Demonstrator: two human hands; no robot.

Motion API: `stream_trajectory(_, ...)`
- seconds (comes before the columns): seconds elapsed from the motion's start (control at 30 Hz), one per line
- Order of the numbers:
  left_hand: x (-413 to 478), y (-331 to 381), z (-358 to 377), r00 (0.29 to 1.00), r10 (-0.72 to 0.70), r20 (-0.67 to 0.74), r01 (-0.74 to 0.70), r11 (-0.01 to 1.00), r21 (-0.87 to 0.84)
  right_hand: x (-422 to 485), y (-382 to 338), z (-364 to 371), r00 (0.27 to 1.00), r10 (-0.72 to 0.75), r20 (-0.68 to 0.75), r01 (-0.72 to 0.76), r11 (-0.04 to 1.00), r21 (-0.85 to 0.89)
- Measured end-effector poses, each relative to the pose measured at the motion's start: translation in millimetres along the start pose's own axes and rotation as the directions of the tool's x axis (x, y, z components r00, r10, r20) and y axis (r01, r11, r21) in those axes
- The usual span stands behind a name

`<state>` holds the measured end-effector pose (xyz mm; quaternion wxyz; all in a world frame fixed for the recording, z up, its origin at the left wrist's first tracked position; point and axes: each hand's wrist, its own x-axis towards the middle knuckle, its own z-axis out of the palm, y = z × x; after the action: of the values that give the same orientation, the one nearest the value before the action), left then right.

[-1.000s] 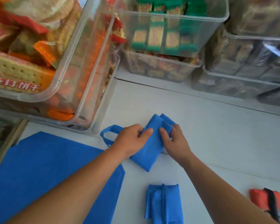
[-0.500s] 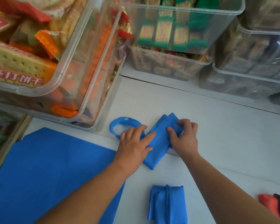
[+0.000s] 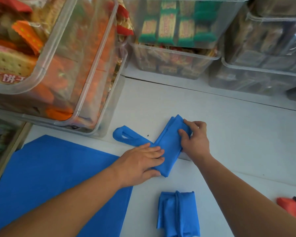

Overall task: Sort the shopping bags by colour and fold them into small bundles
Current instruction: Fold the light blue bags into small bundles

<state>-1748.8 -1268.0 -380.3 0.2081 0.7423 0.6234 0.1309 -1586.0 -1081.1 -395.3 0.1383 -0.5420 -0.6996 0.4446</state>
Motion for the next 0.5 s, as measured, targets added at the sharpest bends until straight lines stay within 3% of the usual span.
stream_trajectory(0.1, 7.2, -6.6, -1.1, 0.998, -0.051, 0.038, 0.056, 0.984, -0.172, 4.5, -1.3, -4.3, 1.000, 0.017, 0.005, -0.017, 0.998, 0.065)
stream_trajectory(0.2, 15.3, -9.7, 1.4, 0.998, -0.063, 0.011, 0.064, 0.976, -0.207, 7.9, 0.1, -6.6, 0.999, 0.036, 0.010, -0.037, 0.990, 0.136)
stream_trajectory(0.37, 27.7, -3.1, -14.0, 0.999, -0.047, -0.014, 0.045, 0.997, -0.070, -0.2, 4.3, -3.4, 0.999, -0.029, -0.027, 0.032, 0.993, 0.111)
stream_trajectory(0.5, 57.3, 5.5, -43.1, 0.987, -0.076, 0.144, 0.078, 0.997, -0.004, -0.6, 5.3, -3.2, 1.000, -0.025, 0.010, 0.023, 0.981, 0.195)
